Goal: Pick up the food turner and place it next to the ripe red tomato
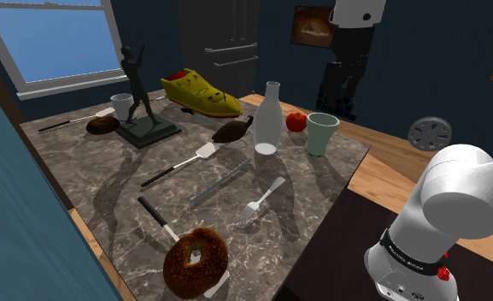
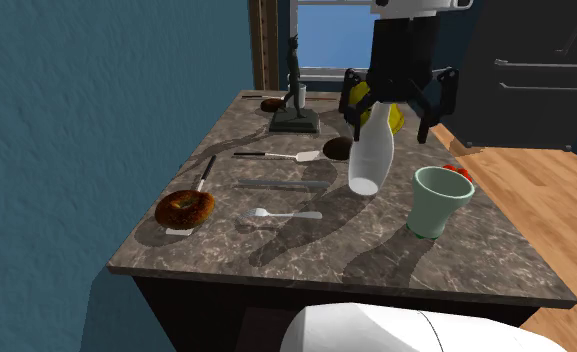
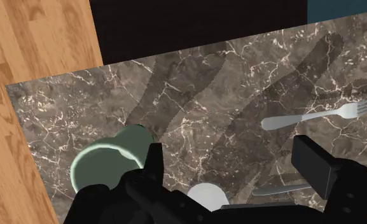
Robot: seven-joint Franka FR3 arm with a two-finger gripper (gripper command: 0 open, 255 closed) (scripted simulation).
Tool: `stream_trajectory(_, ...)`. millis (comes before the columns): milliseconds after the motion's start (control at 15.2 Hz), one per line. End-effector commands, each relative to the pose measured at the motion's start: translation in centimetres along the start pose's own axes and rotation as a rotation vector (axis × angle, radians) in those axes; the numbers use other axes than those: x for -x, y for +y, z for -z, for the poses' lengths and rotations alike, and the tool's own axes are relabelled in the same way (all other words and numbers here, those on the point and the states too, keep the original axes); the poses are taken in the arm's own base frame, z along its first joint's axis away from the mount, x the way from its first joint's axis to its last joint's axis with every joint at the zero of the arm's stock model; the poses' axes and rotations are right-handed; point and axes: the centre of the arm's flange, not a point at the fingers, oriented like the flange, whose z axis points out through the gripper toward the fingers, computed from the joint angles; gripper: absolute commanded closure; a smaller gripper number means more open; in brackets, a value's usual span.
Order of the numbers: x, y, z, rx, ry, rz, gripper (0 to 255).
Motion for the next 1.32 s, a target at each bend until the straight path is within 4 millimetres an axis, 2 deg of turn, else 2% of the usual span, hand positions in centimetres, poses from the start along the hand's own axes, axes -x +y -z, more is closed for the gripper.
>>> stream_trajectory(0,0.0,0.0,0.0,0.0,0.0,0.0,0)
stream_trajectory(594,-3.9,-9.9,-4.1,-0.035,-0.012,-0.323,0)
stream_trajectory(924,-7.3,-14.8,-6.2,-0.054,-0.019,-0.502,0)
stream_trajectory(1254,-11.6,-19.0,-8.3,-0.073,-0.026,-0.681,0)
